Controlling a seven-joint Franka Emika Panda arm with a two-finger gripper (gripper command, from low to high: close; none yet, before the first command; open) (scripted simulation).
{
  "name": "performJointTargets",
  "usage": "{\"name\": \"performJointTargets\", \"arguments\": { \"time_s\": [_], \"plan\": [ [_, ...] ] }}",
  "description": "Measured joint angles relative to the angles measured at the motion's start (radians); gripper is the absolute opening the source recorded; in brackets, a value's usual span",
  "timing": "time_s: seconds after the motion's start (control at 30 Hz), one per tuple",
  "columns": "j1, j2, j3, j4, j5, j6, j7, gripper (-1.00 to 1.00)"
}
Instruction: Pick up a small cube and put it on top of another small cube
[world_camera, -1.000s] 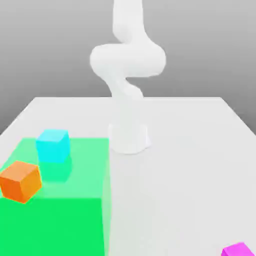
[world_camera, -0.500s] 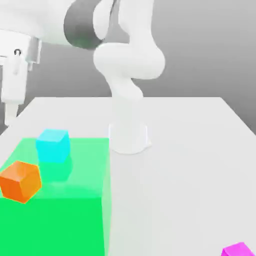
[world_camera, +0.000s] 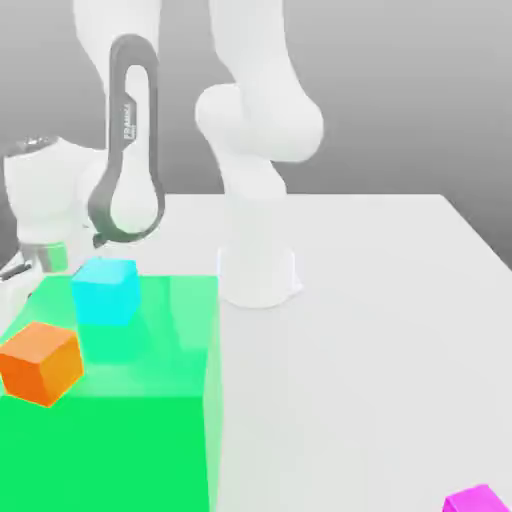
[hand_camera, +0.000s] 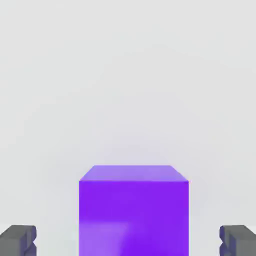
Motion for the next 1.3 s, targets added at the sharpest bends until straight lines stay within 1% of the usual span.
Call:
{"name": "performJointTargets", "arguments": {
  "time_s": [0.03,0.27,0.4,0.5,0.57,0.7,0.83,1.17,1.23,1.3],
  "plan": [
    [-0.017,0.028,0.019,0.005,0.008,0.024,-0.006,-1.0],
    [-0.022,0.031,0.024,0.005,0.006,0.028,-0.004,-1.0],
    [0.009,-0.09,-0.026,-0.017,-0.068,-0.07,0.051,-1.0],
    [-0.002,-0.195,-0.036,-0.036,-0.127,-0.157,0.093,-1.0],
    [-0.038,-0.205,-0.049,-0.039,-0.092,-0.175,0.039,-1.0],
    [-0.123,-0.184,-0.062,-0.033,0.014,-0.191,-0.118,-1.0],
    [-0.09,-0.225,-0.028,0.053,0.081,-0.334,-0.294,-1.0],
    [0.061,-0.362,0.0,0.311,0.246,-0.773,-0.753,-1.0],
    [0.093,-0.401,0.041,0.349,0.213,-0.841,-0.746,-1.0],
    [0.129,-0.445,0.096,0.382,0.157,-0.898,-0.703,-1.0]
  ]
}}
